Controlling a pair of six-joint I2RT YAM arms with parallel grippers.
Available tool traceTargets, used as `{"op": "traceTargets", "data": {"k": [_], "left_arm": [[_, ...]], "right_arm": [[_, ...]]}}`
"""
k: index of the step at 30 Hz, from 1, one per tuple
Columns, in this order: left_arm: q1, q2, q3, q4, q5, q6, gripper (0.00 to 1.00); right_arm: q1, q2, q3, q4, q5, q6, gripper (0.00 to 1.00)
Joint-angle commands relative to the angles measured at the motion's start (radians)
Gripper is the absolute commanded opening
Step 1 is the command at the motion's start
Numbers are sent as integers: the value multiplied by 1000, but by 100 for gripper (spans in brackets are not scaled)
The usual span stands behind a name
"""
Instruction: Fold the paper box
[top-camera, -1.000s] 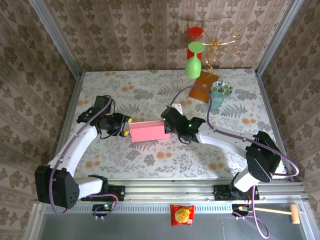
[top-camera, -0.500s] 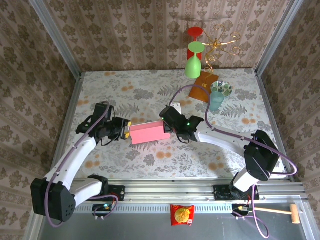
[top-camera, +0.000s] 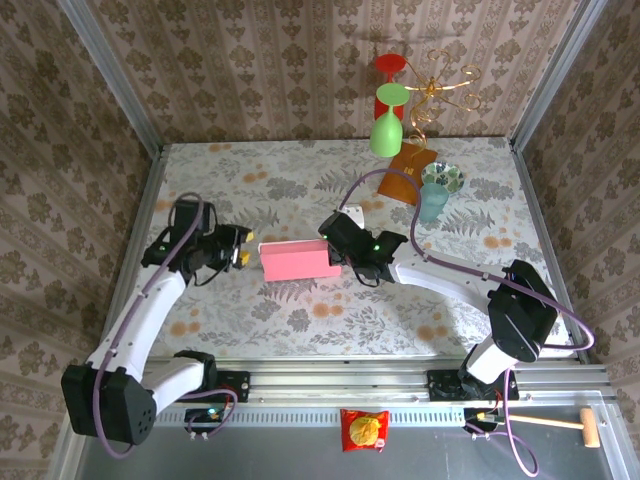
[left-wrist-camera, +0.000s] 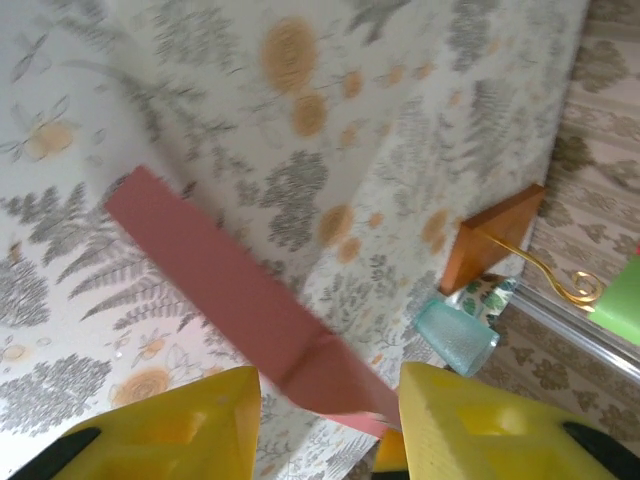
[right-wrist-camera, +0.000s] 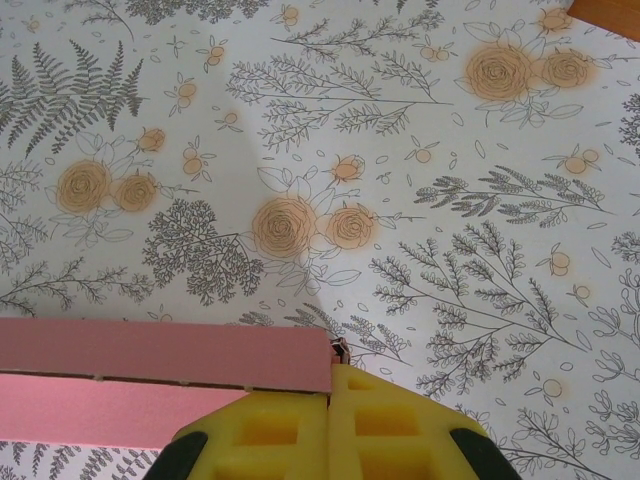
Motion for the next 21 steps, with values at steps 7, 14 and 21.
{"op": "traceTargets", "data": {"k": [7, 14, 21], "left_arm": [[-22, 104, 104, 6, 126, 233, 34], [-30, 123, 125, -117, 76, 255, 29], [-20, 115, 149, -168, 35, 280, 37]], "right_arm": [[5, 52, -18, -146, -9, 20, 0], [6, 52, -16, -149, -9, 21, 0], [5, 58, -15, -146, -11, 21, 0]]}}
